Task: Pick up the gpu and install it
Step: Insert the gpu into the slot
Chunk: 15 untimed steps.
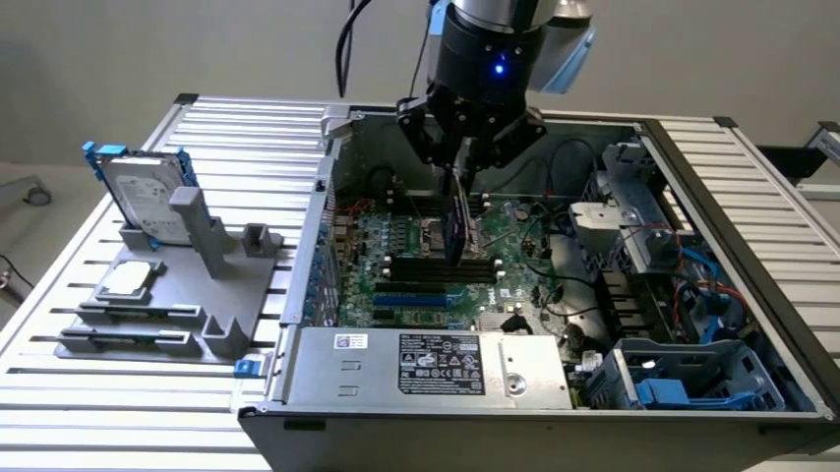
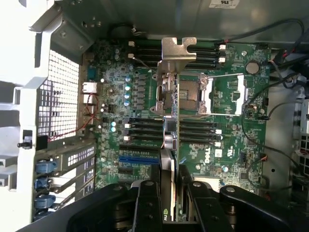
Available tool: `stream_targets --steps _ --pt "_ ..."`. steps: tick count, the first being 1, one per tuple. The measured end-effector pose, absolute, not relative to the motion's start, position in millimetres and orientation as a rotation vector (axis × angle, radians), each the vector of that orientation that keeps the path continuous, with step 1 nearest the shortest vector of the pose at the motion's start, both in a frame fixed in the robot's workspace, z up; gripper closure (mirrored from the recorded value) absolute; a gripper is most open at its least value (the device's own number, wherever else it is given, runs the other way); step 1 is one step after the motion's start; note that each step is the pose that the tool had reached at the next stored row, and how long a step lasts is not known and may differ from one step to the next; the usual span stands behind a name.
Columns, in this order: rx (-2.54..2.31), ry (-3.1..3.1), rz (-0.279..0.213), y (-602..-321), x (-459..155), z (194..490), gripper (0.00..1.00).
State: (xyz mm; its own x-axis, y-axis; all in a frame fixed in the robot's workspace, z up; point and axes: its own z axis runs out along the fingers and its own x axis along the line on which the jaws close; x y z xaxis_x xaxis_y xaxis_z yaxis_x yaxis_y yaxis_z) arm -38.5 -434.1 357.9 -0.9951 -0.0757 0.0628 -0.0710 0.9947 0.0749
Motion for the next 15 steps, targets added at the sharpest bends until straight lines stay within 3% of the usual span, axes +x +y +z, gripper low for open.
stream_targets --steps 15 --pt "0.530 -3.019 -0.118 -434.1 -38.4 355.9 0.73"
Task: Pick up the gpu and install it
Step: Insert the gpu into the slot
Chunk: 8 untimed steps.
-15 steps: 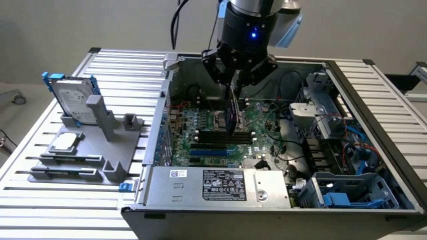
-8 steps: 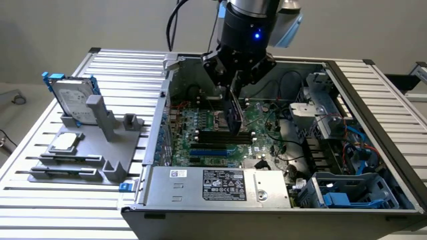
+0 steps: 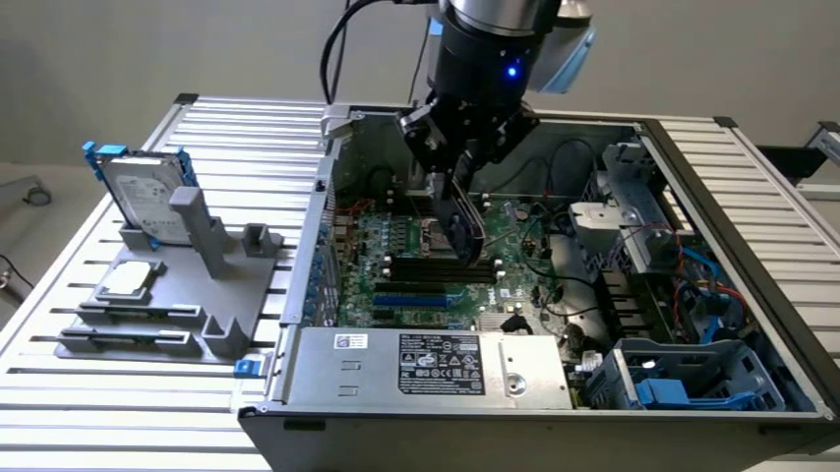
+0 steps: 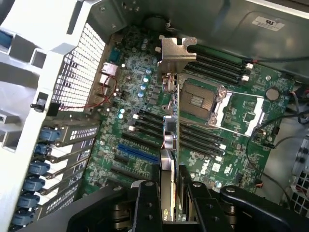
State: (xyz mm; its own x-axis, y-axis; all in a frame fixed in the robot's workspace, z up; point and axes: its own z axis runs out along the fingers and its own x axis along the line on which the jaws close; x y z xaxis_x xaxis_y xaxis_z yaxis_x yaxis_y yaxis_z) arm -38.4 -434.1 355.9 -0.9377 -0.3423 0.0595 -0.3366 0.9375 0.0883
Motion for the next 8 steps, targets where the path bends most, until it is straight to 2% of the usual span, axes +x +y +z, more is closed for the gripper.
stream_targets --steps 8 --pt "0.748 -2.970 -0.138 -434.1 -38.4 354.8 0.73"
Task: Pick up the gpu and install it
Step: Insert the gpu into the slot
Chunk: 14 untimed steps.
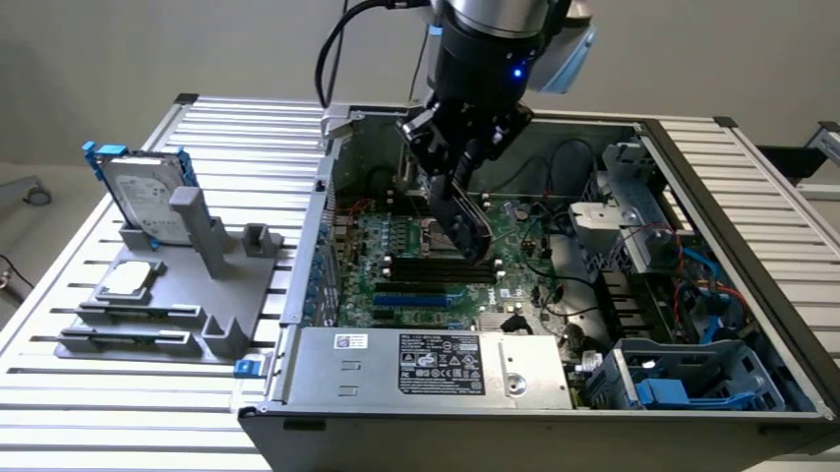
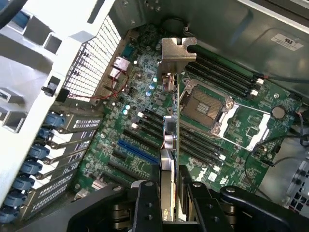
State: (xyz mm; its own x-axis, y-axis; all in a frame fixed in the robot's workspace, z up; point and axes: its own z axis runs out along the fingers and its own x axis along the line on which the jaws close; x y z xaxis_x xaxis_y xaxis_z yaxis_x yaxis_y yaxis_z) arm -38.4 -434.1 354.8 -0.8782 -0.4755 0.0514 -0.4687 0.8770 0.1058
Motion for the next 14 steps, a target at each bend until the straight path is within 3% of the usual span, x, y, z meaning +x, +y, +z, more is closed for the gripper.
stream_targets --steps 14 --pt "1.118 -2.842 -0.146 -434.1 -38.4 353.0 0.73"
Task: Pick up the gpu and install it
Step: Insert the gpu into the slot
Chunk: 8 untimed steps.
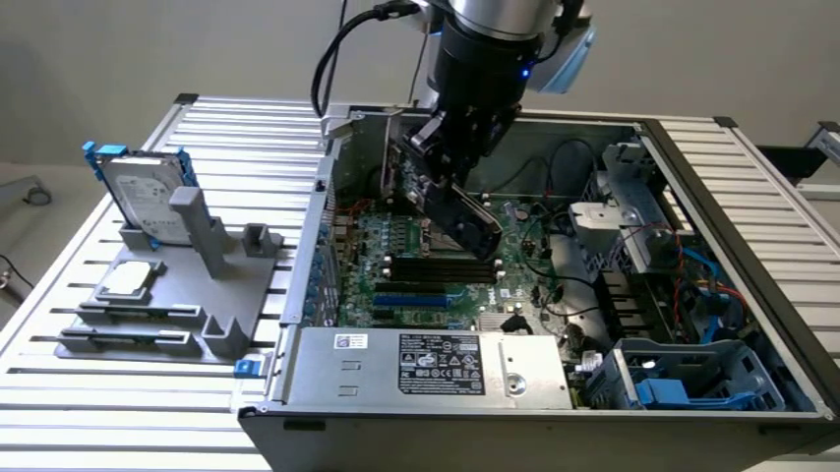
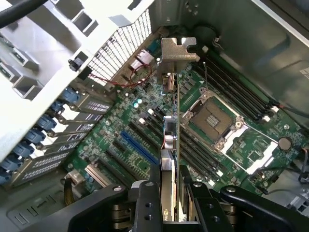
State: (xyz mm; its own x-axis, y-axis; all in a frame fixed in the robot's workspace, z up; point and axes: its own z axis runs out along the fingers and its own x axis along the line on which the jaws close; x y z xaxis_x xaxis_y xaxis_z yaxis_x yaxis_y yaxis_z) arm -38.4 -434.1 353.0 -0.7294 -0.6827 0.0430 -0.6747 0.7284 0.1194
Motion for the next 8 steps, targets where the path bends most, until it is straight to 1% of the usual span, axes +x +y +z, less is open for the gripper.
stream_targets --steps 8 --pt "1.320 -2.747 -0.136 -434.1 -38.4 352.0 0.73"
